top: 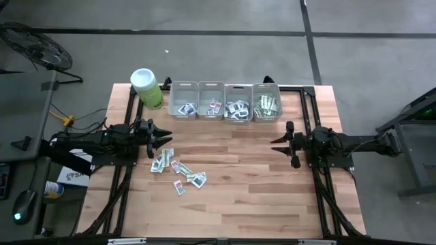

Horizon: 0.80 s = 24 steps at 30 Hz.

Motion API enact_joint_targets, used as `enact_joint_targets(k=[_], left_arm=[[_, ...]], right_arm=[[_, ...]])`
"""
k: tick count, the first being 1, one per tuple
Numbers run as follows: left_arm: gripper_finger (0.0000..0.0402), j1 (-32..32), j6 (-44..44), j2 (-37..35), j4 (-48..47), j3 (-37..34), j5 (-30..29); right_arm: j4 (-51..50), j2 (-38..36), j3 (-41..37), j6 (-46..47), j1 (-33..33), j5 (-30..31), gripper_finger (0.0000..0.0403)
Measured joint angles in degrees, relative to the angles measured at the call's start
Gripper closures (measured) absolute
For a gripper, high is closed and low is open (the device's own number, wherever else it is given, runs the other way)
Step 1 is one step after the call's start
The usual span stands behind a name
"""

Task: Pick & Place First Aid Supplies
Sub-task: Put the bandage into the right gray bin

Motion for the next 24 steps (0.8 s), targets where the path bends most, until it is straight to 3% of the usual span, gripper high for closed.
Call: enact_joint_targets(k=[24], left_arm=[[0.0252, 0.0, -0.1, 0.0, 0.8, -0.1, -1.0]], right_arm=[[0.0, 0.0, 0.0, 0.9, 0.0, 0.0, 0.0299]])
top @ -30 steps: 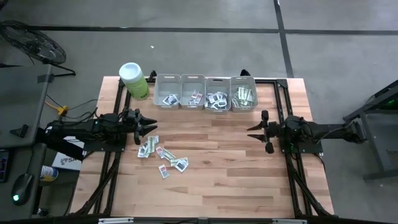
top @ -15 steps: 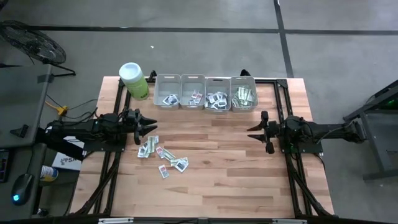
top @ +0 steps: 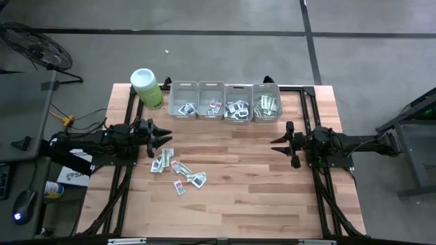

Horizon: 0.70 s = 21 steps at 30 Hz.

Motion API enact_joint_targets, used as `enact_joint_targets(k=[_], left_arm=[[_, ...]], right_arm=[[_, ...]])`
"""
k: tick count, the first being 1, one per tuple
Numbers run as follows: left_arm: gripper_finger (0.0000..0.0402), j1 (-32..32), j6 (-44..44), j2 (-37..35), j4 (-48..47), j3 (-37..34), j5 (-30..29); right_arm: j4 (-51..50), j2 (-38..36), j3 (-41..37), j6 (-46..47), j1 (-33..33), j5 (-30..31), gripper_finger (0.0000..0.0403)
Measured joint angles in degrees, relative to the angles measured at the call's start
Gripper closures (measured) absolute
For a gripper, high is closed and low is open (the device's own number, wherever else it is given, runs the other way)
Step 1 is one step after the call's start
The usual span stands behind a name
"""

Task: Pick & Place First Aid Supplies
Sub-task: Put the bandage into the right gray bin

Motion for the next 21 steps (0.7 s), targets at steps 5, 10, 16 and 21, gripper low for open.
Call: enact_joint_targets(k=[5, 10, 16, 21], left_arm=[[0.0252, 0.0, 0.0, 0.0, 0.3, 0.0, -0.7], [0.0252, 0.0, 1.1, 0.0, 0.3, 0.0, -0.1], [0.0252, 0.0, 0.3, 3.9, -4.8, 3.3, 1.8], [0.0252, 0.0, -6.5, 17.1, -10.9, 8.1, 1.6]], right_arm=[[0.0, 0.0, 0.0, 0.0, 0.0, 0.0, 0.0299], [0.0, 0.0, 0.0, 0.0, 0.0, 0.0, 0.03], [0.0, 0.0, 0.0, 0.0, 0.0, 0.0, 0.0299], [0.0, 0.0, 0.0, 0.0, 0.0, 0.0, 0.0299]])
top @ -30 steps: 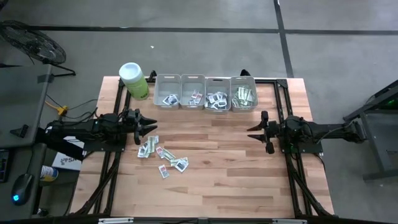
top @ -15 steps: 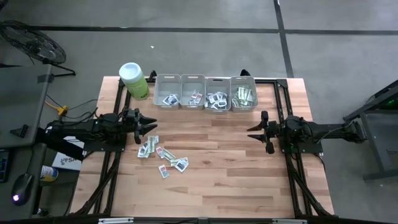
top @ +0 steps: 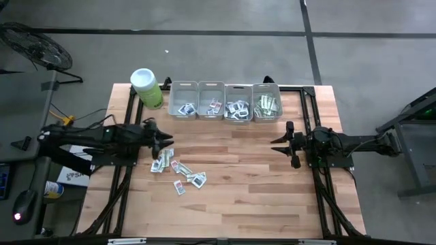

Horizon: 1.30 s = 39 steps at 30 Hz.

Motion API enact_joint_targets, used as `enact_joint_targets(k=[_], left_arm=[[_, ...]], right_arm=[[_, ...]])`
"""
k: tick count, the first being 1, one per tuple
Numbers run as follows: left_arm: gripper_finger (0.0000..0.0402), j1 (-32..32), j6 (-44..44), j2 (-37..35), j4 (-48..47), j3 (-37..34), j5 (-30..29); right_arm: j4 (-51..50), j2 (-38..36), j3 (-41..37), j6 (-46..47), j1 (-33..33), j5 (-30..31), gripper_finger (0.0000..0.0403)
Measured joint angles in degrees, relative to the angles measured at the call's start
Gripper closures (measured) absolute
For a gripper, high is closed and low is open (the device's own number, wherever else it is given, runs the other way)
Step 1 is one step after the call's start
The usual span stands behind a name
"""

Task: Pick & Place First Aid Supplies
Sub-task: Put the bandage into the right gray bin

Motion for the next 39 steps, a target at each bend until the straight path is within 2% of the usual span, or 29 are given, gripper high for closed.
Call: enact_joint_targets(k=[3, 7, 11, 17, 20, 22, 30, 35, 39], left_arm=[[0.0252, 0.0, -3.5, 10.9, -2.9, 2.9, 0.9], [0.0252, 0.0, -4.5, 24.0, -4.5, 7.3, 1.4], [0.0252, 0.0, -3.5, 35.3, -10.2, 13.6, 2.5], [0.0252, 0.0, 0.3, 46.7, -28.9, 25.7, 9.0], [0.0252, 0.0, 2.6, 50.9, -37.8, 29.5, 9.1], [0.0252, 0.0, 3.9, 53.2, -40.2, 30.7, 7.9], [0.0252, 2.3, 8.7, 57.4, -40.8, 31.0, 6.0], [0.0252, 4.7, 14.6, 57.4, -40.1, 31.0, 7.7], [0.0252, 7.2, 17.5, 57.4, -39.1, 31.0, 12.3]], right_arm=[[0.0, 0.0, 0.0, 0.0, 0.0, 0.0, 0.0299], [0.0, 0.0, 0.0, 0.0, 0.0, 0.0, 0.03], [0.0, 0.0, 0.0, 0.0, 0.0, 0.0, 0.0299], [0.0, 0.0, 0.0, 0.0, 0.0, 0.0, 0.03], [0.0, 0.0, 0.0, 0.0, 0.0, 0.0, 0.0299], [0.0, 0.0, 0.0, 0.0, 0.0, 0.0, 0.03], [0.0, 0.1, 0.0, 0.0, 0.0, 0.0, 0.0299], [0.0, 0.1, 0.0, 0.0, 0.0, 0.0, 0.0299], [0.0, 0.1, 0.0, 0.0, 0.0, 0.0, 0.0299]])
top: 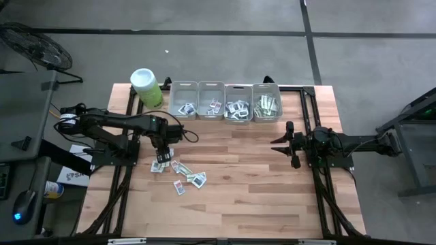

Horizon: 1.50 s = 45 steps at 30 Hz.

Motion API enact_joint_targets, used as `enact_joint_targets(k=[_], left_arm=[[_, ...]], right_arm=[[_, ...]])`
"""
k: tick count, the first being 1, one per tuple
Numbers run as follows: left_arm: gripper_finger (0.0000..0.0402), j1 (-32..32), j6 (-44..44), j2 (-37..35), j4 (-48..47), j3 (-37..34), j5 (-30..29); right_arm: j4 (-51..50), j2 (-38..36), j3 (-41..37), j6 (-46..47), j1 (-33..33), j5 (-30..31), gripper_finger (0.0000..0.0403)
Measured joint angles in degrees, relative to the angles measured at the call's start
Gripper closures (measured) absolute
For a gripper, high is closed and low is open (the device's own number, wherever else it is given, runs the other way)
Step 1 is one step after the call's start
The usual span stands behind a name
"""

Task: Pick & Place First Aid Supplies
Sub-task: Put the bandage into the right gray bin

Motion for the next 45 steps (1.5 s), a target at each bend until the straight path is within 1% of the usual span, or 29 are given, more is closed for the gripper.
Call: enact_joint_targets(k=[4, 10, 14, 19, 22, 28, 30, 38, 41, 45], left_arm=[[0.0252, 2.5, 1.4, 0.0, 0.3, 0.0, 2.9], [0.0252, 7.0, 1.6, 0.2, 0.3, -0.1, 3.2], [0.0252, 9.7, 4.0, 0.4, 1.6, -0.1, 7.9], [0.0252, 11.9, 4.0, 3.1, 5.2, -0.1, 11.1], [0.0252, 12.9, 3.0, 5.8, 6.7, -0.1, 12.5], [0.0252, 13.2, 2.7, 9.7, 7.1, -0.1, 12.4], [0.0252, 13.2, 2.7, 10.2, 6.9, -0.1, 13.7], [0.0252, 13.1, 2.9, 9.6, 5.7, -0.1, 16.9], [0.0252, 13.1, 4.6, 8.8, 4.5, -0.1, 17.9], [0.0252, 13.1, 5.2, 8.7, 3.9, -0.1, 18.2]], right_arm=[[0.0, 0.0, 0.0, 0.0, 0.0, 0.0, 0.03], [0.0, 0.0, 0.0, 0.0, 0.0, 0.0, 0.0299], [0.0, 0.0, 0.0, 0.0, 0.0, 0.0, 0.03], [0.0, 0.0, 0.0, 0.0, 0.0, 0.0, 0.03], [0.0, 0.0, 0.0, 0.0, 0.0, 0.0, 0.0299], [0.0, 0.0, 0.0, 0.0, 0.0, 0.0, 0.03], [0.0, 0.0, 0.0, 0.0, 0.0, 0.0, 0.0299], [0.0, 0.0, 0.0, 0.0, 0.0, 0.0, 0.03], [0.0, 0.0, 0.0, 0.0, 0.0, 0.0, 0.0299], [0.0, 0.0, 0.0, 0.0, 0.0, 0.0, 0.0299]])
